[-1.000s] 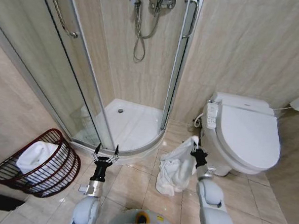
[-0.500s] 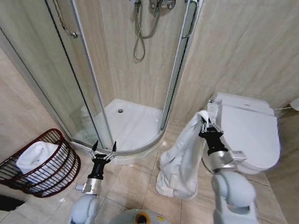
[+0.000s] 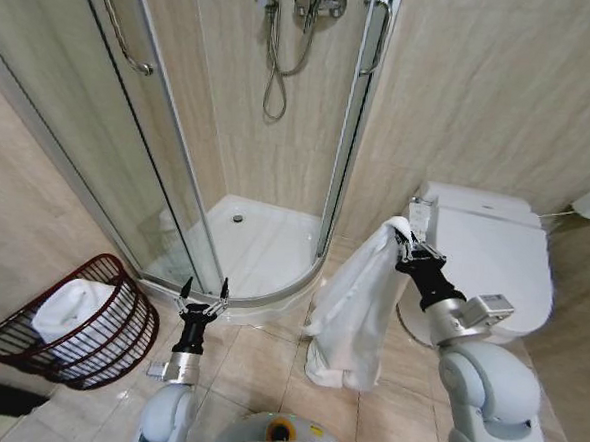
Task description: Discard the used towel into the hamper.
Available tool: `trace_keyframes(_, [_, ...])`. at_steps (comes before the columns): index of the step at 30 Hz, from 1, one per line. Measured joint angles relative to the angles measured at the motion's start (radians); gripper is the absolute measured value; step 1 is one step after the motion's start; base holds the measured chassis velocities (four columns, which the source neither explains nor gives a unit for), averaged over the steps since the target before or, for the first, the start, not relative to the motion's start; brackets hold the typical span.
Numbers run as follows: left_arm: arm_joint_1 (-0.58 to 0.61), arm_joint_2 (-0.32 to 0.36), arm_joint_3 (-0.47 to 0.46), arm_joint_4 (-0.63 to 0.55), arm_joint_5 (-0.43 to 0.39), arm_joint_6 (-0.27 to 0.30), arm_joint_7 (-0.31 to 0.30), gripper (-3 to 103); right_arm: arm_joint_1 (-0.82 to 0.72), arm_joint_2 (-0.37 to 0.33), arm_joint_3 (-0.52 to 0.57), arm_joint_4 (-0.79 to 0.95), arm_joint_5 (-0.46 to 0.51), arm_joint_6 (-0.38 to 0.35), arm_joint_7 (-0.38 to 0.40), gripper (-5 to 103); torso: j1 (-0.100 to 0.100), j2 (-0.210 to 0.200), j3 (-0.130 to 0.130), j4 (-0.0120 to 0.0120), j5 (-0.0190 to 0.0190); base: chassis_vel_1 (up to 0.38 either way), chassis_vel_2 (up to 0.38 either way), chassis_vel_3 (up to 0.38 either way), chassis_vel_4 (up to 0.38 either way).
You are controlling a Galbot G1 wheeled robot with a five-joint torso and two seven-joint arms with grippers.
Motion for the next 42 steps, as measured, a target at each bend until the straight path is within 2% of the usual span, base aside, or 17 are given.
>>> trace_keyframes(18, [-0.002, 0.001, -0.003, 0.01, 0.011, 0.004, 0.007, 100, -0.054, 0.066, -0.022, 0.024, -0.056, 0.032, -0.066, 4, 0.0, 0.0, 0.0, -0.0001, -0.0001, 0.011, 0.014, 0.017, 0.017])
trace_keyframes(42, [-0.005, -0.002, 0.001, 0.015, 0.034, 0.002, 0.015, 100, -0.127, 0.08, -0.044, 0.026, -0.08, 0.055, -0.173, 4, 0.0, 0.0, 0.0, 0.0001, -0.0004, 0.102, 0.105, 0.105, 0.1])
